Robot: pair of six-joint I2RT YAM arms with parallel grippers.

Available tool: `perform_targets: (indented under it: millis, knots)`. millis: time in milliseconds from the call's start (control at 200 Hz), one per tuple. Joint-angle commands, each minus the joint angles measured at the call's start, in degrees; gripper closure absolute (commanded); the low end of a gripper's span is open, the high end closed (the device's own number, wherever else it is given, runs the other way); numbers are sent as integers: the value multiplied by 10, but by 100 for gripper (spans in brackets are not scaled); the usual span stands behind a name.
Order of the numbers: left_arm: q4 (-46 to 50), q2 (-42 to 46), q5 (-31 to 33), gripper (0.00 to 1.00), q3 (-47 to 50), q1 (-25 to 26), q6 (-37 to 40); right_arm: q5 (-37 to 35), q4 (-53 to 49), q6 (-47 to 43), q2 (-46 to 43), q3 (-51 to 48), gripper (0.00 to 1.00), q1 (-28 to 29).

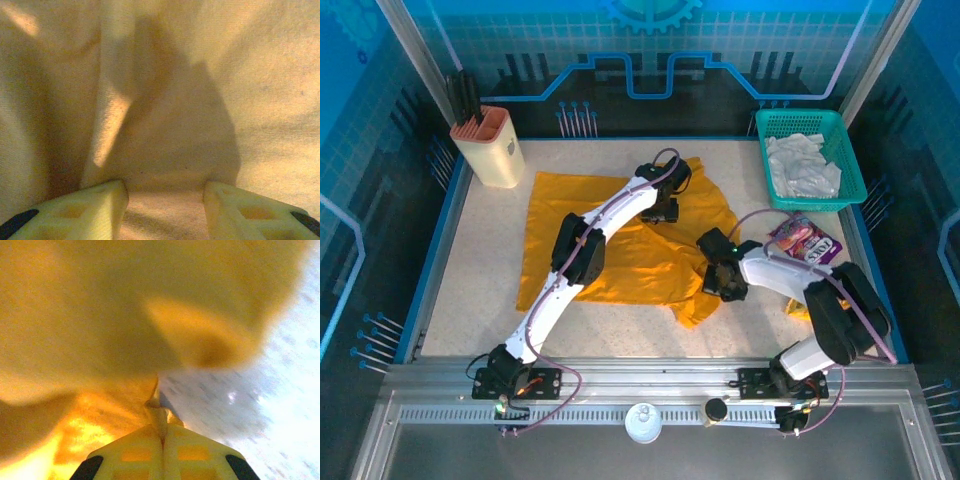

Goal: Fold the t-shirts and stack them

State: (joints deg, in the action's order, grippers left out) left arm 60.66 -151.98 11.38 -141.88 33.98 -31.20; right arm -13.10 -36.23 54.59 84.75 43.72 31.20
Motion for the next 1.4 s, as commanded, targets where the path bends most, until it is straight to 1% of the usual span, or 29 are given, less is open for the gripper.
perform_targets:
  millis: [0, 85, 170, 280, 340, 415, 475, 631, 701, 731, 791, 841, 901, 991, 1046, 1116, 1151, 1181, 1226, 1286, 1306, 1351, 1396]
  knots:
    - [48, -17, 5, 52, 36, -7, 2, -64, -126, 106, -95, -26, 100, 19]
    - [43, -13, 5, 52, 43, -9, 5, -64, -186, 163, -171, -46, 100, 36]
    - [35, -9, 5, 52, 50, -11, 9, -44, -231, 215, -235, -71, 100, 66]
    - [29, -9, 2, 52, 52, -15, 13, -22, -283, 299, -298, -100, 100, 122]
    - [29, -9, 4, 52, 52, -16, 17, -20, -310, 350, -323, -110, 100, 165]
    - [29, -9, 9, 52, 52, -19, 19, -23, -338, 409, -340, -113, 100, 218]
    - [27, -9, 8, 52, 53, -21, 21, -20, -346, 435, -339, -111, 100, 248]
    - [23, -6, 9, 52, 58, -23, 25, -2, -322, 431, -292, -90, 100, 283]
    - [19, -2, 9, 52, 62, -23, 25, 1, -317, 415, -266, -67, 88, 289]
    - [17, 0, 9, 52, 64, -23, 25, -2, -318, 404, -259, -55, 79, 289]
    - [7, 8, 7, 51, 72, -24, 28, -21, -327, 384, -254, -27, 56, 284]
    - [-7, 18, 3, 49, 83, -23, 30, -36, -338, 353, -260, -3, 45, 263]
    - [-21, 31, -2, 44, 88, -23, 35, -43, -339, 298, -272, 22, 38, 219]
    - [-39, 48, -14, 36, 76, -20, 49, -30, -301, 183, -285, 44, 35, 127]
    - [-49, 57, -26, 32, 61, -19, 60, 4, -253, 104, -278, 50, 38, 60]
    - [-51, 69, -35, 27, 40, -13, 75, 62, -185, 13, -244, 60, 50, -24]
    - [-54, 78, -36, 25, 35, -10, 83, 86, -154, -25, -219, 64, 56, -57]
    - [-60, 90, -38, 23, 36, -7, 91, 101, -132, -54, -190, 91, 62, -80]
    - [-69, 110, -41, 20, 41, -2, 101, 120, -110, -93, -140, 122, 72, -103]
    - [-85, 143, -42, 15, 57, 1, 112, 130, -91, -140, -65, 180, 82, -121]
    - [-92, 156, -42, 8, 65, 2, 115, 132, -88, -153, -42, 199, 85, -125]
    - [-108, 190, -40, 1, 90, 4, 120, 138, -82, -179, 18, 242, 92, -132]
    - [-127, 229, -35, 1, 126, 5, 124, 138, -82, -202, 70, 281, 99, -138]
